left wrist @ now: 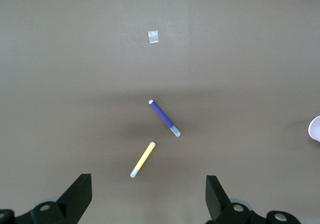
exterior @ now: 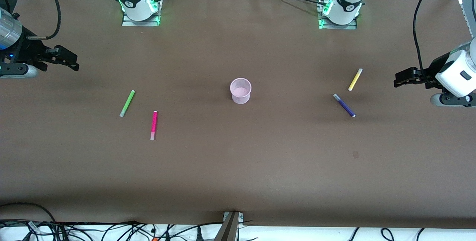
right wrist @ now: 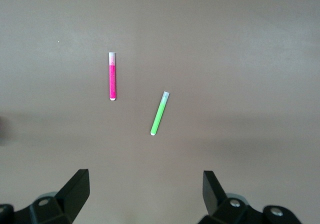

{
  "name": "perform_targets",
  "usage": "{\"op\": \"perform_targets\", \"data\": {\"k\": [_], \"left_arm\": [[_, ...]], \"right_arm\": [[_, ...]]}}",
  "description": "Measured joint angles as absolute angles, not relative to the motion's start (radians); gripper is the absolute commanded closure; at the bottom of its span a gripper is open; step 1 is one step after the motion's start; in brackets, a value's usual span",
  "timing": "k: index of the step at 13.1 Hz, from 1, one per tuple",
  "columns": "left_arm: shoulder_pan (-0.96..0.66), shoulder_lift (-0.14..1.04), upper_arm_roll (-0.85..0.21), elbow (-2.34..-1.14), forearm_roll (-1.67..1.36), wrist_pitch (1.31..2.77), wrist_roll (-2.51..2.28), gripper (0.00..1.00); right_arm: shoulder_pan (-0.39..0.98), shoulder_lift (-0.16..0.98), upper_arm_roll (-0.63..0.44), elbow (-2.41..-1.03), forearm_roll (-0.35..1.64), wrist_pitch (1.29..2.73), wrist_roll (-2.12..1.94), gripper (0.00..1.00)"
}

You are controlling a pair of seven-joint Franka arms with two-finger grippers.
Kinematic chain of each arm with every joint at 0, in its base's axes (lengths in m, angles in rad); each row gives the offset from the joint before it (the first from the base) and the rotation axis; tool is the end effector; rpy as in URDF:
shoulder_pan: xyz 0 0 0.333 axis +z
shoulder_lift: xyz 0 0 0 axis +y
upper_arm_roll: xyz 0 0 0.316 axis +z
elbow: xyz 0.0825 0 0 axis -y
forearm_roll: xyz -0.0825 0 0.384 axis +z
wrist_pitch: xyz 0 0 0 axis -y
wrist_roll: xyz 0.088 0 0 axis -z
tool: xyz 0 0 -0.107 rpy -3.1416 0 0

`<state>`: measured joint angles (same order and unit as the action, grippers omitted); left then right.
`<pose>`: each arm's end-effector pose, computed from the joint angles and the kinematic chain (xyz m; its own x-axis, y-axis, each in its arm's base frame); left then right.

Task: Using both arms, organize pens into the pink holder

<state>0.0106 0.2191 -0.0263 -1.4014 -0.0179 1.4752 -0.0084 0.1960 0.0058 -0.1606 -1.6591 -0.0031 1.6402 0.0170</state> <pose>0.6083 -0.0099 0.5683 0.9894 -0.0091 -0.1449 -0.0059 -0.9997 0.0224 0.5593 0.0197 0.5855 0.9995 0.0186 -0.0246 0.0187 -0.9998 0.0044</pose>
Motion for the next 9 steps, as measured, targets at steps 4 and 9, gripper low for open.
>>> {"op": "perform_targets", "data": {"k": [4, 9], "left_arm": [[0.011, 0.219, -0.026, -1.401, -0.018, 1.475, -0.011, 0.00], [0.010, 0.222, -0.027, -1.401, -0.017, 1.475, -0.051, 0.00]], "right_arm": [[0.195, 0.007, -0.178, -1.662, -0.003, 1.640, 0.017, 0.00], [0.195, 0.008, -0.184, -1.663, -0.003, 1.640, 0.017, 0.00]]}}
